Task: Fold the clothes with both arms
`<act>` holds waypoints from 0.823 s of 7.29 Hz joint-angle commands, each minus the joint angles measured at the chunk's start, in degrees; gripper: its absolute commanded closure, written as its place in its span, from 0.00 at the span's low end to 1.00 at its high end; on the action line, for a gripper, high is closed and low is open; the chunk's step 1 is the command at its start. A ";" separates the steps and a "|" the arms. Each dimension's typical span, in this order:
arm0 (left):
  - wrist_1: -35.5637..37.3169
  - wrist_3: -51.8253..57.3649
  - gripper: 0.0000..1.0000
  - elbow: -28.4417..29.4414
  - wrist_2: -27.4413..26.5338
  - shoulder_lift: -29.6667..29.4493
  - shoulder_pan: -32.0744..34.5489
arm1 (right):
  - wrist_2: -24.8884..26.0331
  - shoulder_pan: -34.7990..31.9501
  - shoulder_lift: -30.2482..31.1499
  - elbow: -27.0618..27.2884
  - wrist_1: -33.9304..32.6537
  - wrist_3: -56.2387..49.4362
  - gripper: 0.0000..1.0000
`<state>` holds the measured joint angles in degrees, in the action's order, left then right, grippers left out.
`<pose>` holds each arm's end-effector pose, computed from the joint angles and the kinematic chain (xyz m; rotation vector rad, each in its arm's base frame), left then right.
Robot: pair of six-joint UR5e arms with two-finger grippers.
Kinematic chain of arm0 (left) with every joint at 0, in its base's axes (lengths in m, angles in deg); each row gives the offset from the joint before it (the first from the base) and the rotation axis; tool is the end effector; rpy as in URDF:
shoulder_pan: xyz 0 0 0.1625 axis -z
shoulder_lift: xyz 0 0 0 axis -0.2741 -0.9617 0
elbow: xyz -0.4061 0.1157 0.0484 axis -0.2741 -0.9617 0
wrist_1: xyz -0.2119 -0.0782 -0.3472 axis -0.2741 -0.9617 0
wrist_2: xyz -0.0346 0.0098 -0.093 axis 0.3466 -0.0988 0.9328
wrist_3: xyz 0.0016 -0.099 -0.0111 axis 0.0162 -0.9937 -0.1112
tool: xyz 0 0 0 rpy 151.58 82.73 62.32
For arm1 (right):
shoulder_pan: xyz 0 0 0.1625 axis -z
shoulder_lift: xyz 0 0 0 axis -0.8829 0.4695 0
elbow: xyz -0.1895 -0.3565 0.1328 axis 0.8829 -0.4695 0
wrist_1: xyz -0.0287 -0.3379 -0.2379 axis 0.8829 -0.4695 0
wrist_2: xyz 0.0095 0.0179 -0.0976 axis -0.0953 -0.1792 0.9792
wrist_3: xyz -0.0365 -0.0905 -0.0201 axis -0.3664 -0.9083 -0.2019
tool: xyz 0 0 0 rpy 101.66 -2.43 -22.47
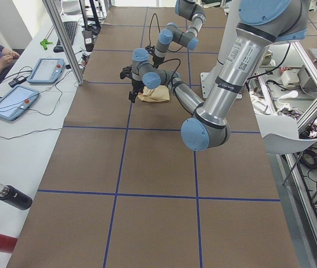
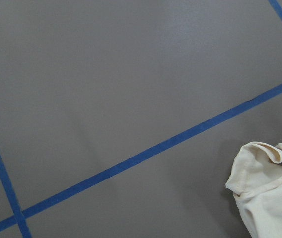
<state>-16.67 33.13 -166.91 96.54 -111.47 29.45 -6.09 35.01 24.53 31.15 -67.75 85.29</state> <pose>0.3919 -0.5278 0.2975 0.3646 0.8168 0.3584 -0.5945 -0.4521 0.1895 0.1843 -0.6889 0.3923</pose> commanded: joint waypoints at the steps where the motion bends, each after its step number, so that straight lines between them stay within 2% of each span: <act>1: 0.24 0.00 0.00 -0.89 0.09 0.23 0.08 | 0.01 -6.46 -3.86 -11.04 8.35 -3.55 1.00; 2: 0.25 -0.09 0.00 -1.41 0.18 0.58 -0.01 | -0.34 -8.41 -6.67 -15.46 9.17 -4.71 1.00; 3: 0.25 -0.70 0.00 -1.85 0.18 0.76 -0.01 | -1.04 -9.38 -7.66 -15.85 10.40 -6.11 1.00; 4: 0.25 -0.70 0.00 -1.95 0.18 0.85 -0.01 | -3.92 -9.31 -8.19 -15.25 10.33 -5.95 0.98; 5: 0.25 -0.70 0.00 -1.86 0.18 0.94 -0.01 | -7.17 -9.22 -7.41 -12.54 9.28 -5.69 0.49; 6: 0.25 -0.70 0.00 -1.86 0.18 0.94 -0.01 | -7.29 -7.48 -6.71 -8.34 2.75 -5.60 0.24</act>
<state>-16.42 32.45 -168.74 96.72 -110.59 29.45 -11.89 26.29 17.20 18.85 -59.87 79.60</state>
